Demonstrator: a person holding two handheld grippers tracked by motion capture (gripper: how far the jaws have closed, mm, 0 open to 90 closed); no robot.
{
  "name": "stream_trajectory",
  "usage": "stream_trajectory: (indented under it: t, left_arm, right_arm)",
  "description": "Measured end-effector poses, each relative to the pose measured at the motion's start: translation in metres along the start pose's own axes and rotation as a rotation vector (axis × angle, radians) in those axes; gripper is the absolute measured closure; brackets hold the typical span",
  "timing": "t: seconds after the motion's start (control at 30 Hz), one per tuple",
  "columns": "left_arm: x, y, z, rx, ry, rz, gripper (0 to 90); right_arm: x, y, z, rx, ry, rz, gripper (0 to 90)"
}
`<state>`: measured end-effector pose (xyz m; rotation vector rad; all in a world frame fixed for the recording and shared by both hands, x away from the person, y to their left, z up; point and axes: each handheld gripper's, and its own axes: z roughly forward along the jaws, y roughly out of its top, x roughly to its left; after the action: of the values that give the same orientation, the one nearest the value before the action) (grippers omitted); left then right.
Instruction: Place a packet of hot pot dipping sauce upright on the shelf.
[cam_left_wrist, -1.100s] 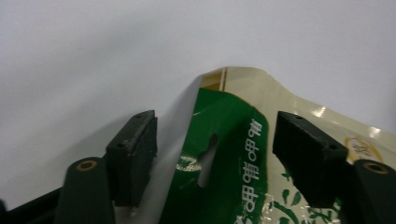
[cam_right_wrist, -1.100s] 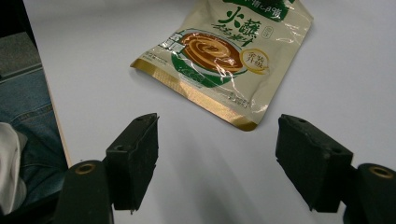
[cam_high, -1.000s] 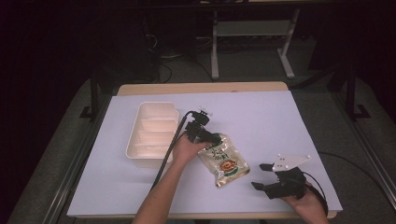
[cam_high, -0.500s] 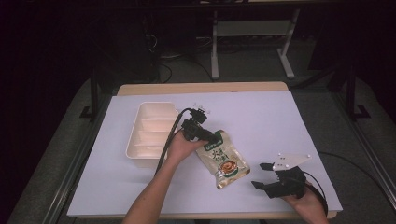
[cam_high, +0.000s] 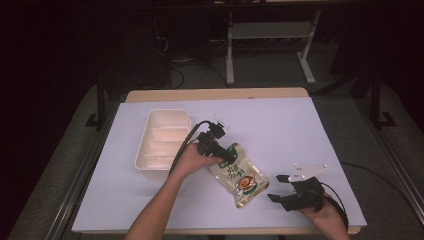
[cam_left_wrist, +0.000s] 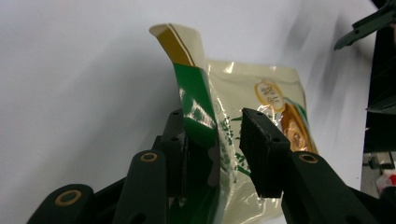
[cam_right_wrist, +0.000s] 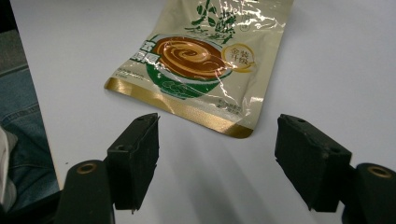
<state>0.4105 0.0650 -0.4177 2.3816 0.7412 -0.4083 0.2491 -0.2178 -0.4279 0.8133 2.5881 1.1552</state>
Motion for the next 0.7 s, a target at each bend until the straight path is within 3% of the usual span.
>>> stream_trajectory:
  t: [0.2, 0.47, 0.7]
  left_arm:
    - [-0.009, 0.002, 0.004, 0.02, -0.026, 0.041, 79.2]
    - [-0.028, 0.003, 0.001, 0.025, 0.002, 0.115, 80.2]
    - [-0.047, 0.009, -0.017, -0.006, 0.005, 0.184, 80.5]
  right_arm:
    - [0.001, 0.002, 0.011, 0.024, 0.007, -0.006, 32.3]
    - [0.002, 0.003, 0.018, 0.045, 0.001, -0.009, 32.8]
    - [0.0, 0.003, 0.015, 0.025, -0.017, 0.006, 33.0]
